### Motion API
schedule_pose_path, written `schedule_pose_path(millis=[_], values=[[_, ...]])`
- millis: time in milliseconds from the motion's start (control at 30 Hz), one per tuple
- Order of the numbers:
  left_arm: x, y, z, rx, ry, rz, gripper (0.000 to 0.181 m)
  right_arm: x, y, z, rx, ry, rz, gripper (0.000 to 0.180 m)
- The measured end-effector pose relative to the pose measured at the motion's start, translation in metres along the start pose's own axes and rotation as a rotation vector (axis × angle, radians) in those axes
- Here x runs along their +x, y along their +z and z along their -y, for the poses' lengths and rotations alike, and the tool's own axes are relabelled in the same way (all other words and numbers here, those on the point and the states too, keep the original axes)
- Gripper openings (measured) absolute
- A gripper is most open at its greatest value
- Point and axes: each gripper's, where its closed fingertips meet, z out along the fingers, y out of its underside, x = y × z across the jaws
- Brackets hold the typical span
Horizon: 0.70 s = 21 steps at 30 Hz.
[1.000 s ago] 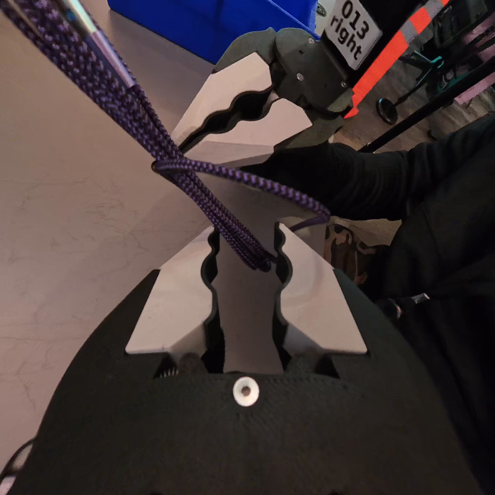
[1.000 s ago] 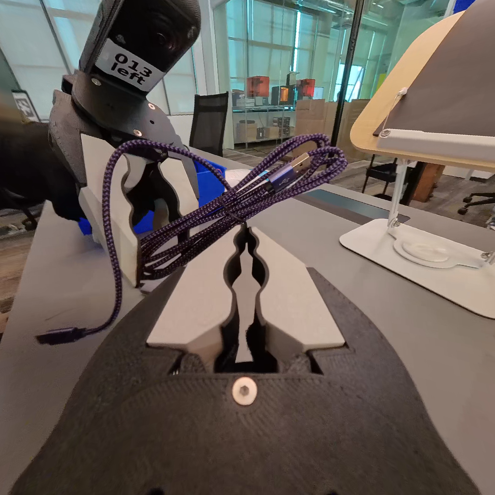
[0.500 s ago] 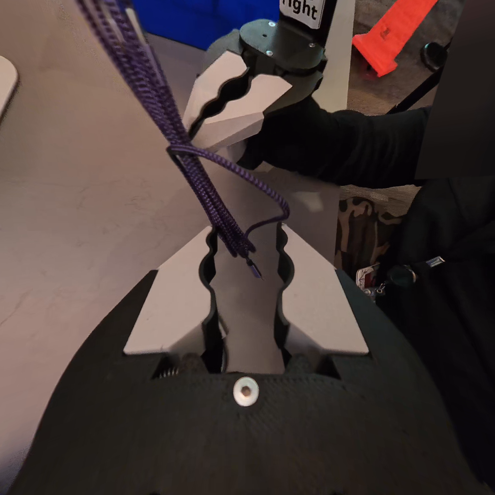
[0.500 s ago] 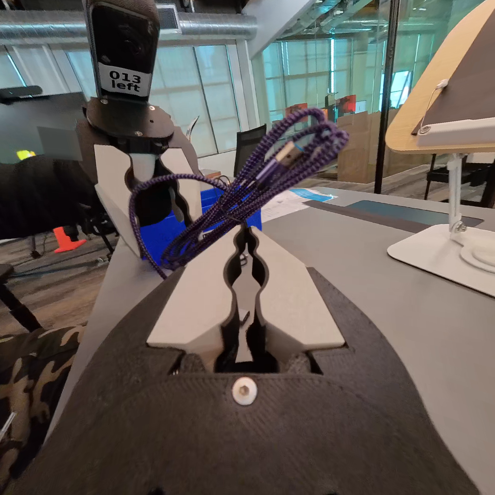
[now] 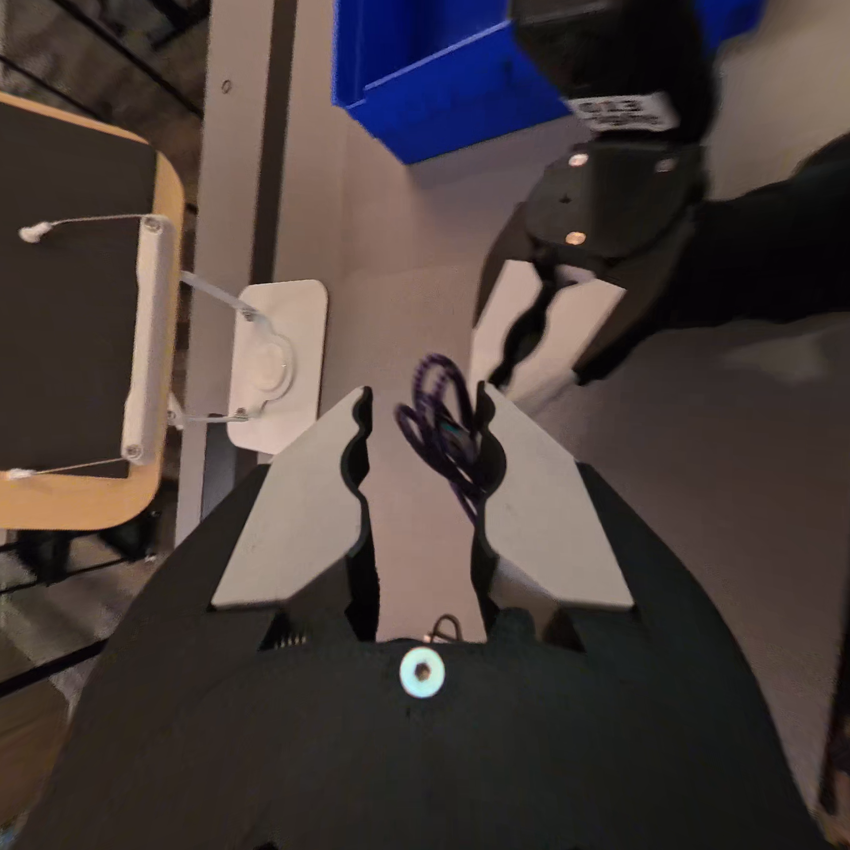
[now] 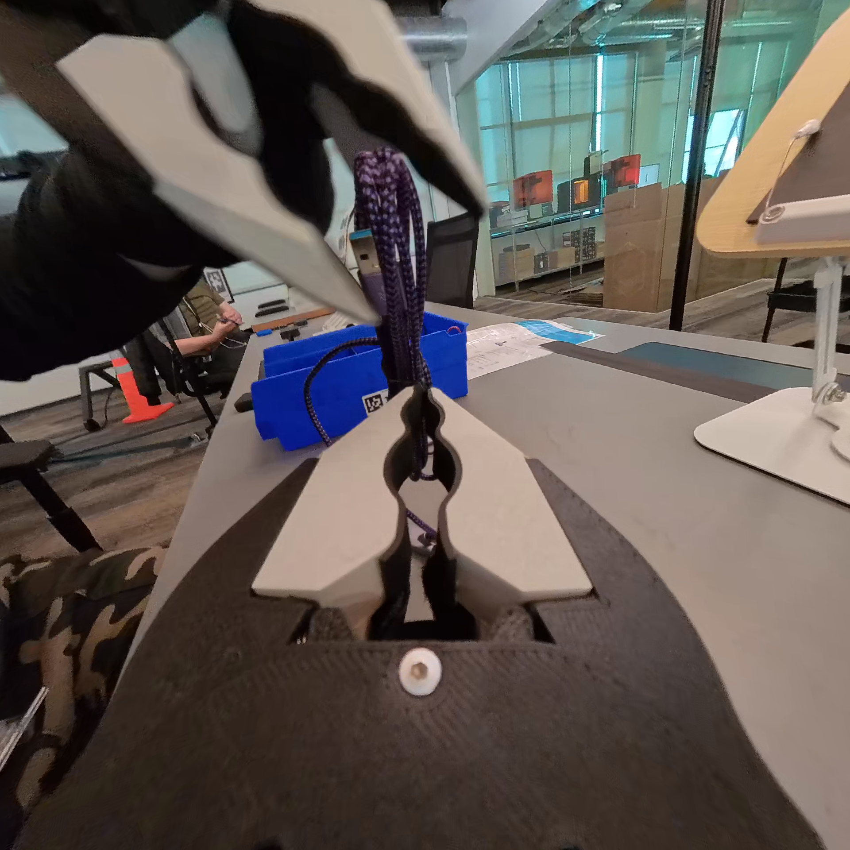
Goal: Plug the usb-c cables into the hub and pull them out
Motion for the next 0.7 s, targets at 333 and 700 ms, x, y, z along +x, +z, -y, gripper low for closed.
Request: schedule_pose_path(millis=[333, 700], values=[[-0.029, 0.046, -0.047, -0.137, -0.174, -0.124, 0.023, -0.01, -0.002, 0.009, 0.032, -0.023, 0.045, 0.0], [0.028, 0.069, -0.09, -0.167, -0.232, -0.338, 0.041, -0.002, -0.009, 0.016, 0.099, 0.068, 0.06, 0.0]])
